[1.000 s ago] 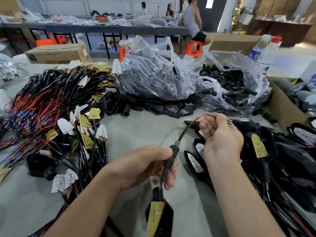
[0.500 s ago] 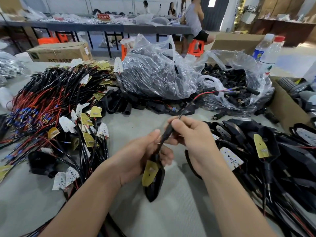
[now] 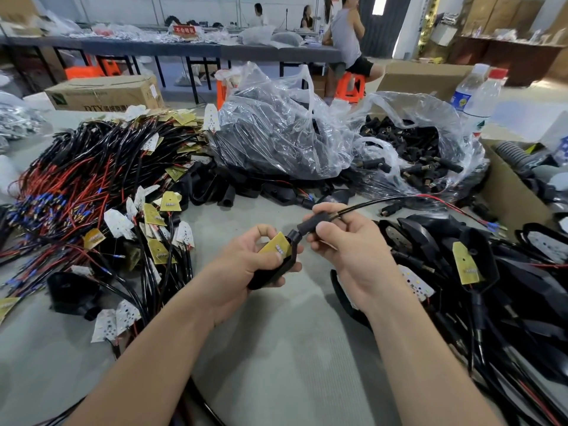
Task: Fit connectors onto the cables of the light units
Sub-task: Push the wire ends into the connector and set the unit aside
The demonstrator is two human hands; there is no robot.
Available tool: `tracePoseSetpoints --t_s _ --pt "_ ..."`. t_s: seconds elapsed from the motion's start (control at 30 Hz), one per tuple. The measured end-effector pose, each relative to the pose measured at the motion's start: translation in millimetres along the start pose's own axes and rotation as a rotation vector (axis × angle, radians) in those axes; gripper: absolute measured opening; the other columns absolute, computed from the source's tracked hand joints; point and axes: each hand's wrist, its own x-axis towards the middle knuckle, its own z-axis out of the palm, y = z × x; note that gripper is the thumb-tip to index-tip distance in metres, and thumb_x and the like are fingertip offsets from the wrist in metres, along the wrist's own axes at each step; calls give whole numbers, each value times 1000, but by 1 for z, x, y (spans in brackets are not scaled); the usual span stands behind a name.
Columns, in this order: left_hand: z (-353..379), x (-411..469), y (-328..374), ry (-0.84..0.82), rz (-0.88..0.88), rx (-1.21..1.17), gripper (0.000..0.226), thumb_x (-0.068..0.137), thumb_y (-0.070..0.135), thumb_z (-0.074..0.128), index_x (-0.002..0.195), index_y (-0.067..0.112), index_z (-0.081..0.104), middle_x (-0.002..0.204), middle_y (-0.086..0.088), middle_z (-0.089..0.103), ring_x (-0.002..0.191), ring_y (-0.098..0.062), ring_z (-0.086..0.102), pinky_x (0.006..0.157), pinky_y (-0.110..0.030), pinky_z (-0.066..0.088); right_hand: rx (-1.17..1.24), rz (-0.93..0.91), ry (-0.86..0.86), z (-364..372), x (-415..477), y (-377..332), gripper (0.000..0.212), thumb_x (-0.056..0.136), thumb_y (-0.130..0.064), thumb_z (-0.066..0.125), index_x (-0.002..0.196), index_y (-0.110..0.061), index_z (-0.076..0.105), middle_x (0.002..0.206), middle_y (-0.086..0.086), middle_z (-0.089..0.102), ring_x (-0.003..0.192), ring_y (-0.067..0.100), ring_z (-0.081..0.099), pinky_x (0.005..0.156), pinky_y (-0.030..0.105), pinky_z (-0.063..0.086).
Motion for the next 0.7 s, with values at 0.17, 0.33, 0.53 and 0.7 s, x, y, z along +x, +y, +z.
tracePoseSetpoints --t_s 0.17,0.33,0.53,0.7 --pt "-1 -1 1 12 39 -47 28 85 -10 62 98 14 55 109 -17 75 95 -31 75 58 -26 55 81 73 -164 -11 -1 -6 40 92 17 46 95 -16 68 102 10 74 83 17 69 81 30 57" --pt "-6 -2 6 24 -18 -193 16 77 8 62 91 15 63 97 -15 73 81 -29 74 50 -24 51 191 128 -290 -12 -3 -9 41 90 19 44 88 -15 67 103 11 73 93 23 72 87 36 59" --pt "-7 -3 8 45 29 -131 15 64 5 59 74 14 67 76 -17 67 66 -31 68 46 -26 43 86 86 -288 -6 -4 -5 36 90 18 48 94 -14 65 104 15 72 101 24 70 87 37 59" --pt "-7 -3 8 39 27 -235 17 70 9 52 72 14 68 82 -13 68 63 -30 66 42 -24 39 106 33 -231 0 -6 -5 25 92 9 59 103 -11 68 95 15 73 90 27 71 80 33 59"
